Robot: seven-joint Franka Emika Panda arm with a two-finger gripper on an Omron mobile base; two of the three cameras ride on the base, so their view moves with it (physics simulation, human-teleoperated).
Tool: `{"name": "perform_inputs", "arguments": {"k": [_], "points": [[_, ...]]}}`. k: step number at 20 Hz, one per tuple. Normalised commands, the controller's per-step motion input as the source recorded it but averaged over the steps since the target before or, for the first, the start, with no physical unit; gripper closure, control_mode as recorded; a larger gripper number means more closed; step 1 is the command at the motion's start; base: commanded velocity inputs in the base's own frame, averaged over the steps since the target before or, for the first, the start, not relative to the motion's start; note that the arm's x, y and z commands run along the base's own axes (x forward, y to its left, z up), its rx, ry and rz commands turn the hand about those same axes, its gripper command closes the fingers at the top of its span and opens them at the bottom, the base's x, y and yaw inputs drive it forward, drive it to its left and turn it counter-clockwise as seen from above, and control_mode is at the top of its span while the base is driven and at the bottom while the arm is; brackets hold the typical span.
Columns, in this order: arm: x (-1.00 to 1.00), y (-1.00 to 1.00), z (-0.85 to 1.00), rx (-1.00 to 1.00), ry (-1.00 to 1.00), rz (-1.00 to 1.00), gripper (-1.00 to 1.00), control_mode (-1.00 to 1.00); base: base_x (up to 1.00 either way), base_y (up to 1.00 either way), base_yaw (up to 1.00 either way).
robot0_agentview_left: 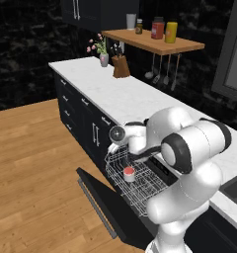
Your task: Pick up the cup and bowl from the counter, place them in the dishwasher, and close the dishwasher door.
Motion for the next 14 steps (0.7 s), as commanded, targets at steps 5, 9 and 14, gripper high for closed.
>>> {"name": "perform_inputs", "arguments": {"k": [5,9,14], "points": [[0.42,-0.27,1.0,0.0,0.2,0.0,-1.0,-1.0,0.0,0.0,0.0],[0.47,-0.58,0.66,-0.02,0.23,0.0,-1.0,-1.0,0.0,0.0,0.0],[0.39,-0.62,0.1,-0.09,0.08,0.0,-1.0,-1.0,0.0,0.0,0.0]]}}
